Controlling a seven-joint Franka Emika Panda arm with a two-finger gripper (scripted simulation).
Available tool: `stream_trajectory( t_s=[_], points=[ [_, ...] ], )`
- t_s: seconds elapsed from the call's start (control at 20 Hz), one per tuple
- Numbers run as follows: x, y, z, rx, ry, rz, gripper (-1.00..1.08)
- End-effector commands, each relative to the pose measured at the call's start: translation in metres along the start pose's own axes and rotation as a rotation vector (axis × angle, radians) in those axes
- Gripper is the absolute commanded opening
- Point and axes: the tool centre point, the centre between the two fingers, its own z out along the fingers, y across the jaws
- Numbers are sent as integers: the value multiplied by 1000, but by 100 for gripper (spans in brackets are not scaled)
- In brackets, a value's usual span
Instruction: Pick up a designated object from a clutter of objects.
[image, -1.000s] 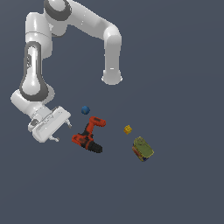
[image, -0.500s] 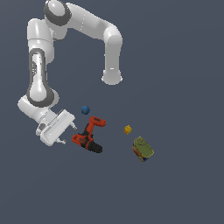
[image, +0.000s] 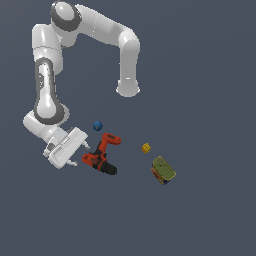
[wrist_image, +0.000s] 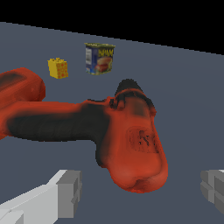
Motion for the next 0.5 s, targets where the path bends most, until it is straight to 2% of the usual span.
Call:
stream_trajectory(
  t_s=[0.0, 0.3, 0.35, 0.45],
  points=[
    [0, 0, 9, 2, 1, 0, 108],
    [0, -1, 28, 2, 1, 0, 108],
    [0, -1, 28, 2, 1, 0, -100],
    [0, -1, 28, 2, 1, 0, -100]
  ],
)
